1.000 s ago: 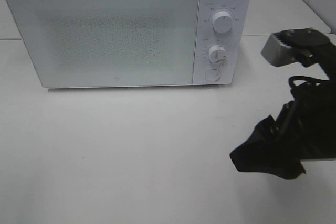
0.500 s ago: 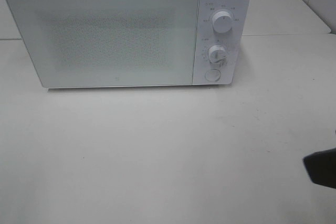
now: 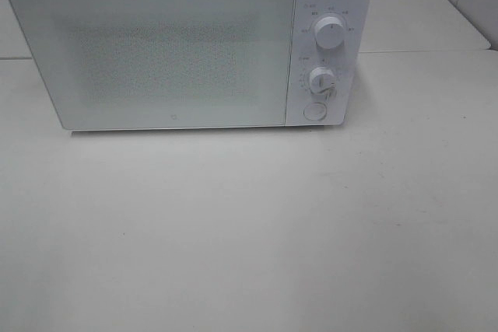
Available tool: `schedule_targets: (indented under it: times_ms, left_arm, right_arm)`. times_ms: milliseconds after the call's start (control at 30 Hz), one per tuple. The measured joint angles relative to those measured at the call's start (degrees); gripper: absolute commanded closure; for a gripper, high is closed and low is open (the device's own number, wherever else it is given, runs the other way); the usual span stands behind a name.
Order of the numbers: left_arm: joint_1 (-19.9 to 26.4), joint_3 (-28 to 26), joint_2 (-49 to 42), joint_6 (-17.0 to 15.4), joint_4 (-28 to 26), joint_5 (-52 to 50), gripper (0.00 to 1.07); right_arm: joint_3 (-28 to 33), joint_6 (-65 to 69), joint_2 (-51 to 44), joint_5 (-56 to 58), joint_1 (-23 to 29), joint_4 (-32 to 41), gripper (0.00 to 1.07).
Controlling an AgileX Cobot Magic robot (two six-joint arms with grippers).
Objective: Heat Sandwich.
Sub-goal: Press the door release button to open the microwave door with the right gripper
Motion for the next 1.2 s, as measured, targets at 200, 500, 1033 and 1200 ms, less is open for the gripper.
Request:
schedule_targets:
  times_ms: [200,500,1033,1200]
  left_arm:
    - [0.0,0.0,0.0,0.0,0.0,0.0,0.06]
    - [0.0,0.0,0.0,0.0,0.0,0.0,0.06]
    - [0.0,0.0,0.0,0.0,0.0,0.0,0.06]
    - [0.0,0.0,0.0,0.0,0.0,0.0,0.06]
  right_arm:
    - [0.0,0.1,-6.7,0.2,-4.9,-1.5,0.31]
    - [0.6,0.1,-12.4,0.2,-11.8,-5.5,0.31]
    - [5.8,0.1,-15.4,-6.6,-17.6,-6.0,0.32]
    - [6.5,0.1,-15.4,-7.8,-17.6,-6.0,0.32]
